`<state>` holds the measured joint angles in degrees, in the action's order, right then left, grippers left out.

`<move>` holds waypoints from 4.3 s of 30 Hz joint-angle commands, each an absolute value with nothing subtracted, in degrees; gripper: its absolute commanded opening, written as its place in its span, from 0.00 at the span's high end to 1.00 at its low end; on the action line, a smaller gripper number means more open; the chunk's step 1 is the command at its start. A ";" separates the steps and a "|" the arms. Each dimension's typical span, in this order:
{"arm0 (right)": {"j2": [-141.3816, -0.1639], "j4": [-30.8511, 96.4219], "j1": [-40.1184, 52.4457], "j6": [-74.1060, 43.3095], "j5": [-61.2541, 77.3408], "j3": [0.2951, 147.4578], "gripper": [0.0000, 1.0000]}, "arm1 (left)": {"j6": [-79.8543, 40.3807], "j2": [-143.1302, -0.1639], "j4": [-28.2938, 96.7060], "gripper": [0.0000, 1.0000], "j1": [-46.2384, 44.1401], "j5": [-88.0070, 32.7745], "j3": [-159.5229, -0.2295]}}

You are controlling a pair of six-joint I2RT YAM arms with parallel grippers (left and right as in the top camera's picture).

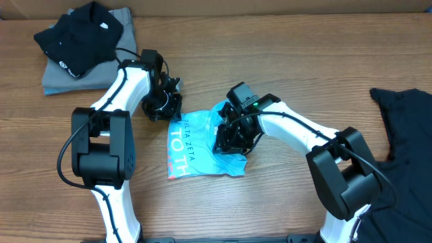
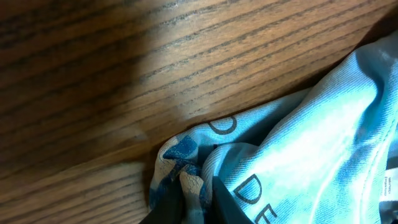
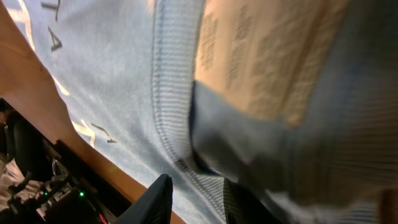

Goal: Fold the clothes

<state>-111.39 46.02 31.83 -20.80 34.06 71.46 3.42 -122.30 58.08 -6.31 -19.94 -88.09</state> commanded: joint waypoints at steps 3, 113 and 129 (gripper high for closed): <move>-111.57 46.09 29.63 -21.02 33.52 72.34 0.66 | 4.34 -122.78 58.13 0.85 -5.91 -20.43 -87.42; -69.87 49.65 19.35 -30.30 15.97 72.40 0.46 | 20.91 -120.77 75.75 0.96 -18.59 -15.77 -98.74; -72.58 54.63 16.47 -30.50 17.65 72.38 0.43 | -11.38 -120.77 51.81 0.94 -11.64 -4.71 -79.75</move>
